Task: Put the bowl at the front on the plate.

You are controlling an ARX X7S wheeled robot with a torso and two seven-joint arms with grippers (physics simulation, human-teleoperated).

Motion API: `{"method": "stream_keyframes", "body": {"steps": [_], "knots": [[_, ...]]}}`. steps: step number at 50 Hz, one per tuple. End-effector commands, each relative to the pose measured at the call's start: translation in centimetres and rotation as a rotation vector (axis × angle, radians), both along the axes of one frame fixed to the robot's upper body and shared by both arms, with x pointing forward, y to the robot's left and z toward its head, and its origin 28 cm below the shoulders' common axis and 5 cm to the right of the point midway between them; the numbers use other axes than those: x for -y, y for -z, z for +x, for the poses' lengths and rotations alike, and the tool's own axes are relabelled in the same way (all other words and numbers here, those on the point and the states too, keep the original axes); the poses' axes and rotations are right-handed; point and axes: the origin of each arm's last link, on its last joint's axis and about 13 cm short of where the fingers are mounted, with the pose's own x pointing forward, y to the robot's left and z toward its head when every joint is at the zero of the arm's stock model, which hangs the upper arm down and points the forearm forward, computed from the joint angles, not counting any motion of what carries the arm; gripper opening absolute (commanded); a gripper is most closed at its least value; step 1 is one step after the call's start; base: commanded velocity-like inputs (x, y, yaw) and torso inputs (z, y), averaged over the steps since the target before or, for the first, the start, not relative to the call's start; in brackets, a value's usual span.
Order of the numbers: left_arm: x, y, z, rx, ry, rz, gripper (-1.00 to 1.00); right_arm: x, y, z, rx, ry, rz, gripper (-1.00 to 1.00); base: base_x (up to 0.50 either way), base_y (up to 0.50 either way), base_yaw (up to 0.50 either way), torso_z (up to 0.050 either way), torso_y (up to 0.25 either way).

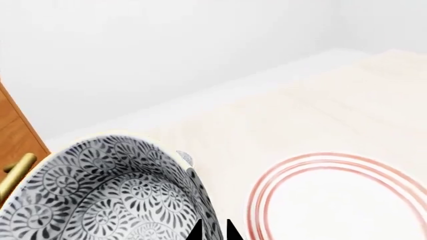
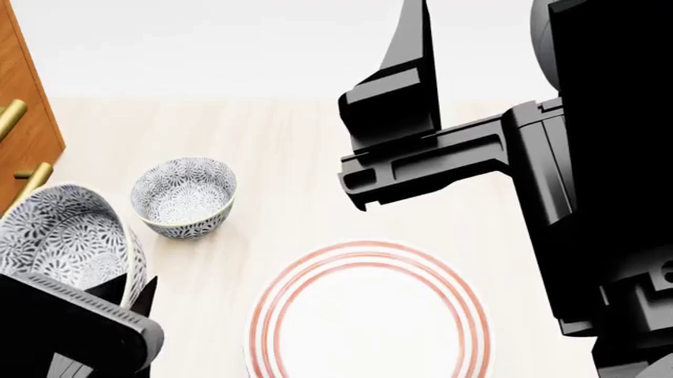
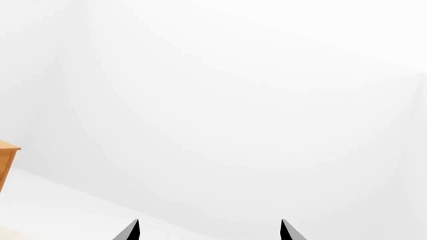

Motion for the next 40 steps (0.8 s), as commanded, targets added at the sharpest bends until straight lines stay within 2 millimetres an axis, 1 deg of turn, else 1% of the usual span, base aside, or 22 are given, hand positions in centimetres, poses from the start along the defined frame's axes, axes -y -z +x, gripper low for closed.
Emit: {"method": "stream_keyframes", "body": {"steps": [1, 9, 30, 40], "knots": [[0.1, -0.8, 0.4, 0.049, 0.017, 0.012, -1.0, 0.0, 0.0, 0.0, 0.002, -0.001, 0.002, 1.0, 0.0, 0.0, 0.0, 0.0, 0.0], [0.5, -1.5, 0.6, 0.069, 0.069, 0.049, -1.0, 0.0, 0.0, 0.0, 0.006, -0.003, 0.004, 1.0, 0.0, 0.0, 0.0, 0.0, 0.0], [0.8, -2.0, 1.0, 0.093, 0.114, 0.074, -1.0, 0.0, -0.2, -0.1, 0.017, -0.009, 0.004, 1.0, 0.0, 0.0, 0.0, 0.0, 0.0], [1.5, -2.4, 1.1, 0.115, 0.152, 0.096, -1.0, 0.1, -0.3, -0.1, 0.023, 0.003, 0.016, 1.0, 0.0, 0.0, 0.0, 0.0, 0.001]]}}
